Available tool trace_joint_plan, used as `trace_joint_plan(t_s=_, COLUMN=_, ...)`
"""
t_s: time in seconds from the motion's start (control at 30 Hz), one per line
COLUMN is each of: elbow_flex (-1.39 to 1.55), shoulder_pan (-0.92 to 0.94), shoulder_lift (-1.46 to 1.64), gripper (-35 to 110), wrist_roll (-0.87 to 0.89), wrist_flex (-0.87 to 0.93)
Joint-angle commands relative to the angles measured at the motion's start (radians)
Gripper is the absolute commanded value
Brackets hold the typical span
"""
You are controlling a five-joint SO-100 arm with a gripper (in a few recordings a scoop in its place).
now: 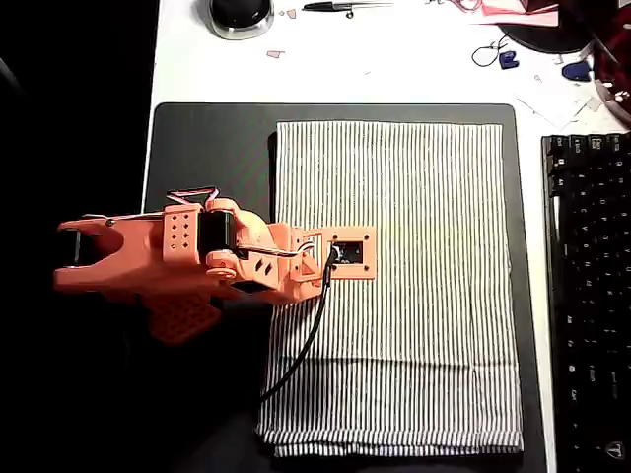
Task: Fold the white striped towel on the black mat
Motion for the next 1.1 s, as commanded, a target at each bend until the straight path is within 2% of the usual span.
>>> trace_joint_plan(t_s=0.0, elbow_flex=0.006, shoulder_pan=-0.005, shoulder_lift=-0.017, gripper=0, wrist_roll=-0.011, wrist_flex=-0.015)
trace_joint_plan(t_s=0.6, elbow_flex=-0.233, shoulder_pan=-0.15, shoulder_lift=-0.33, gripper=0, wrist_roll=0.012, wrist_flex=-0.011)
trace_joint_plan(t_s=1.07, elbow_flex=-0.46, shoulder_pan=-0.368, shoulder_lift=-0.684, gripper=0, wrist_roll=0.238, wrist_flex=-0.144)
